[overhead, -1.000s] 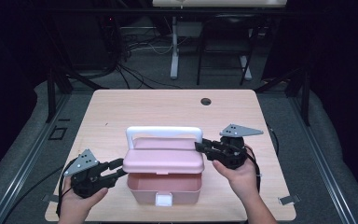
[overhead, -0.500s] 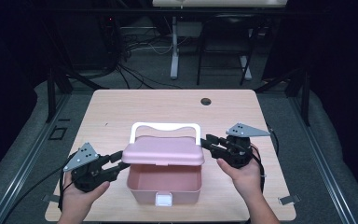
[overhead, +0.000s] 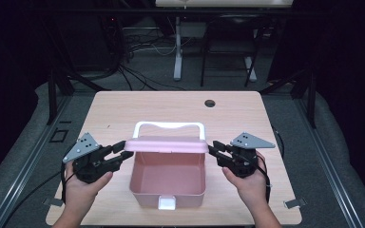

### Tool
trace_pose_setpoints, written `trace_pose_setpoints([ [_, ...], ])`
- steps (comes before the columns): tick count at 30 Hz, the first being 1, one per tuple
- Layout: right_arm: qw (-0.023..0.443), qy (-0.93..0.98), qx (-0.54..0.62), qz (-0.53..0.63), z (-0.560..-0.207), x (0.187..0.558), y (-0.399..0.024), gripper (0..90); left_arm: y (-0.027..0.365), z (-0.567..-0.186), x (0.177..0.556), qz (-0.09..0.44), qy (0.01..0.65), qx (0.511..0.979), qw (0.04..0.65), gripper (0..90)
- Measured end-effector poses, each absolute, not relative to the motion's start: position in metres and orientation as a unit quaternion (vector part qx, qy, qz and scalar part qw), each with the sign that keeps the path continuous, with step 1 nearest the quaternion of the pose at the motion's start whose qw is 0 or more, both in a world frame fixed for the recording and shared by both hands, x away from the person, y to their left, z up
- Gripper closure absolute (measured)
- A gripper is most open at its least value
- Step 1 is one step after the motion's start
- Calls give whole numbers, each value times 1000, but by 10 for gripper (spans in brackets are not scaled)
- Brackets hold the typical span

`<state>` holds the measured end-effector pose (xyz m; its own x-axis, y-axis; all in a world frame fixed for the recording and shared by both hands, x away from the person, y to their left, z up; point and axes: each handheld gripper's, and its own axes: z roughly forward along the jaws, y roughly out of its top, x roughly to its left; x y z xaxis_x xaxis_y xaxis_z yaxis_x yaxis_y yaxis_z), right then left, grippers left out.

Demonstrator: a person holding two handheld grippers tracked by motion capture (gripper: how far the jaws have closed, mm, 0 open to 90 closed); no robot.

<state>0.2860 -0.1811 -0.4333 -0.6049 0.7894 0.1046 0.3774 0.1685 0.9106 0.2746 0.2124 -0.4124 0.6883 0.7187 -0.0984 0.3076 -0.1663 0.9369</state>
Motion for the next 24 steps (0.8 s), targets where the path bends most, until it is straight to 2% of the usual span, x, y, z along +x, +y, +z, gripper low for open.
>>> trace_pose_setpoints([
  [11, 216, 736, 388, 511, -436, 284, -172, 710, 211, -404, 287, 186, 356, 735, 547, 661],
  [18, 252, 719, 391, 517, -433, 288, -160, 752, 210, -401, 293, 185, 361, 731, 549, 663],
  [24, 257, 712, 398, 518, -433, 292, -157, 772, 210, -401, 297, 183, 364, 726, 554, 665],
])
